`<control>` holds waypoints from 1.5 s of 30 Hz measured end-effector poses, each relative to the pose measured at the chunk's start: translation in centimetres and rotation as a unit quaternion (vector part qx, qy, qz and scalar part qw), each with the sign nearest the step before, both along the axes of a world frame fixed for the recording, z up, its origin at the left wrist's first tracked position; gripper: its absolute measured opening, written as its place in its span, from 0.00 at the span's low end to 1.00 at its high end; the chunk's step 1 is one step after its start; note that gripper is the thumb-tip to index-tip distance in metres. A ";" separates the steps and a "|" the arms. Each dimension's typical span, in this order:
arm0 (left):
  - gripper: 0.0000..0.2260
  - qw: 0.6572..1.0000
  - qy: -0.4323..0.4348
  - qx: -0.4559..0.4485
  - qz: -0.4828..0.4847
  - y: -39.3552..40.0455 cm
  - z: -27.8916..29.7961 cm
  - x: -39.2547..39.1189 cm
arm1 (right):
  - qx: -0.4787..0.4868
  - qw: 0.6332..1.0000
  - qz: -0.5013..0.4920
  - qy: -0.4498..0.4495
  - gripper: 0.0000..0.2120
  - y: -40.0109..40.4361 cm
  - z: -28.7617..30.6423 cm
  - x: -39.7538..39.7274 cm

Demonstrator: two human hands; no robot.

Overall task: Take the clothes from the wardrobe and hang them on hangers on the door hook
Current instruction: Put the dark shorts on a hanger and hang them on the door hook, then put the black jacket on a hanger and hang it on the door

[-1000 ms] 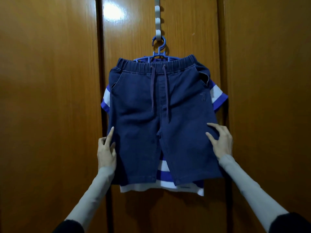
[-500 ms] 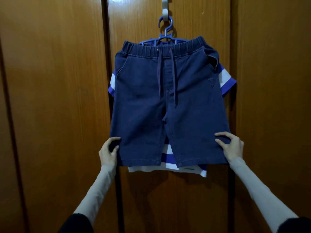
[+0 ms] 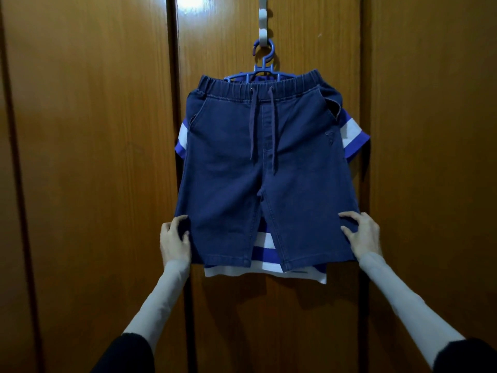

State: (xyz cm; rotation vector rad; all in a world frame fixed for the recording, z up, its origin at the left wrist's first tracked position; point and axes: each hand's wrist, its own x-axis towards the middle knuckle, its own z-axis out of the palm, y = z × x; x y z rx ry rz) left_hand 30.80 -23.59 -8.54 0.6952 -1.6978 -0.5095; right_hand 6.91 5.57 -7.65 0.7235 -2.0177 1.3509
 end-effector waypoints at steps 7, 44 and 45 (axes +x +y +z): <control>0.19 0.998 -0.042 -0.054 -0.012 6.8 1.0 -2.9 | 0.027 0.999 0.013 0.027 0.19 2.9 1.1 2.0; 0.24 0.579 -0.317 -0.032 -0.750 68.4 -23.4 -21.1 | 0.232 0.838 -0.337 -0.360 0.23 53.8 -20.7 11.7; 0.24 0.567 -0.318 -0.039 -0.759 70.0 -23.9 -21.2 | 0.228 0.831 -0.352 -0.365 0.23 55.1 -21.0 12.2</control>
